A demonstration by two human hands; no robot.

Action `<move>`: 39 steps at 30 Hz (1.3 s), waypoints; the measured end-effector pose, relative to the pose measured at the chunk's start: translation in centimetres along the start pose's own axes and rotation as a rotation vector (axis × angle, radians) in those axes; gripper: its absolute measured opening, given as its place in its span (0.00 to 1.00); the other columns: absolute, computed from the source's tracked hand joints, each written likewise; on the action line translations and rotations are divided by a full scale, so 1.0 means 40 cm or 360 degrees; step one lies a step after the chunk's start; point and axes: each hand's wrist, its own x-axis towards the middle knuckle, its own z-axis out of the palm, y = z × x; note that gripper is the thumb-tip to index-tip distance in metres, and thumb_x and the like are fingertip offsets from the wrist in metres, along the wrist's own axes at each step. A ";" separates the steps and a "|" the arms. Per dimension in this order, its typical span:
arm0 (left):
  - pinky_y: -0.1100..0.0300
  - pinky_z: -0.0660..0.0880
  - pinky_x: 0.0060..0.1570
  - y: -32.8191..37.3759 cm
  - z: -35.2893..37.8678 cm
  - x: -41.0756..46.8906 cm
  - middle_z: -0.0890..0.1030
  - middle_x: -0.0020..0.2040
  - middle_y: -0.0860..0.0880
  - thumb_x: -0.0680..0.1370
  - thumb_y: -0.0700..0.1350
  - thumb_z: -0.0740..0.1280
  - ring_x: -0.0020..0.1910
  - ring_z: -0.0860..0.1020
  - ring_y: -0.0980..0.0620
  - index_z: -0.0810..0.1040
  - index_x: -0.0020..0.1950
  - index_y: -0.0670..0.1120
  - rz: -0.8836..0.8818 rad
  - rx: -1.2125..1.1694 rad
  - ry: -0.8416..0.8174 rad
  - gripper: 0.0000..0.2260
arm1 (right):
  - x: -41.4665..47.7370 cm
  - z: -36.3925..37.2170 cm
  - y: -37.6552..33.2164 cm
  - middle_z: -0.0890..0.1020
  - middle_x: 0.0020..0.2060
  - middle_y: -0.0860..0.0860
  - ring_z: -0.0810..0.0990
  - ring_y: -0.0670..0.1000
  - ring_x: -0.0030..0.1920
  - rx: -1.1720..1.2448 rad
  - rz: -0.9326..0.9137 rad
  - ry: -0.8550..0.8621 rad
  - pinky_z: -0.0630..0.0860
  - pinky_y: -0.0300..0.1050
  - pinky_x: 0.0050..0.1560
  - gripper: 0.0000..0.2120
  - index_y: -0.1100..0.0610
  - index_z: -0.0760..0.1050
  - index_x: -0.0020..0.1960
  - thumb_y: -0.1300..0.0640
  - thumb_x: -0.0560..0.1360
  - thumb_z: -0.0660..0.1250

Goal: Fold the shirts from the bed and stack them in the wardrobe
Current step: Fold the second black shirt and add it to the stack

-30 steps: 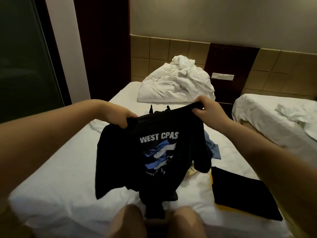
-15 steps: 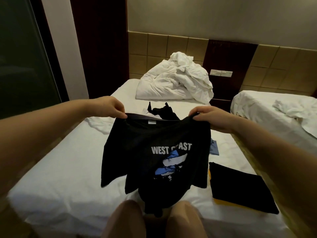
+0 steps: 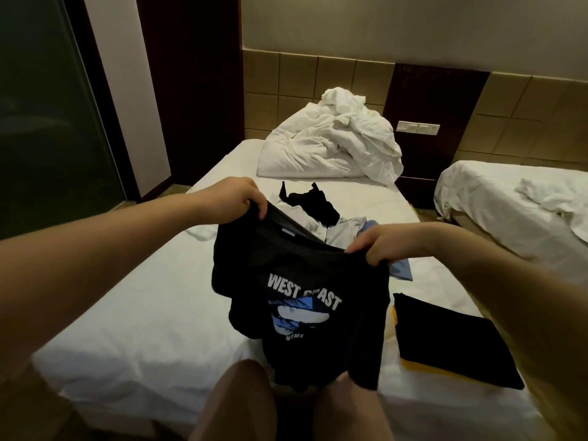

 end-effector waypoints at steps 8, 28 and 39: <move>0.57 0.72 0.54 0.017 0.012 -0.010 0.78 0.43 0.51 0.76 0.37 0.62 0.49 0.75 0.50 0.79 0.41 0.49 -0.0271 -0.0729 0.0272 0.10 | 0.034 0.009 0.012 0.80 0.35 0.43 0.77 0.39 0.35 0.0317 -0.0285 0.1072 0.70 0.28 0.39 0.07 0.53 0.82 0.48 0.51 0.75 0.68; 0.56 0.75 0.48 -0.047 0.006 -0.033 0.75 0.45 0.43 0.75 0.40 0.62 0.46 0.75 0.47 0.76 0.46 0.44 -0.0509 -0.0966 -0.0276 0.04 | 0.082 0.023 0.015 0.76 0.38 0.50 0.73 0.49 0.41 0.0589 -0.0227 0.1035 0.68 0.42 0.41 0.09 0.55 0.75 0.42 0.64 0.74 0.58; 0.57 0.75 0.47 -0.093 0.002 -0.036 0.75 0.50 0.44 0.80 0.42 0.54 0.48 0.75 0.48 0.73 0.51 0.44 -0.0571 -0.1689 -0.0222 0.09 | 0.010 -0.016 0.039 0.84 0.45 0.57 0.84 0.51 0.45 0.1747 -0.0357 0.0119 0.81 0.40 0.43 0.14 0.64 0.75 0.53 0.55 0.74 0.60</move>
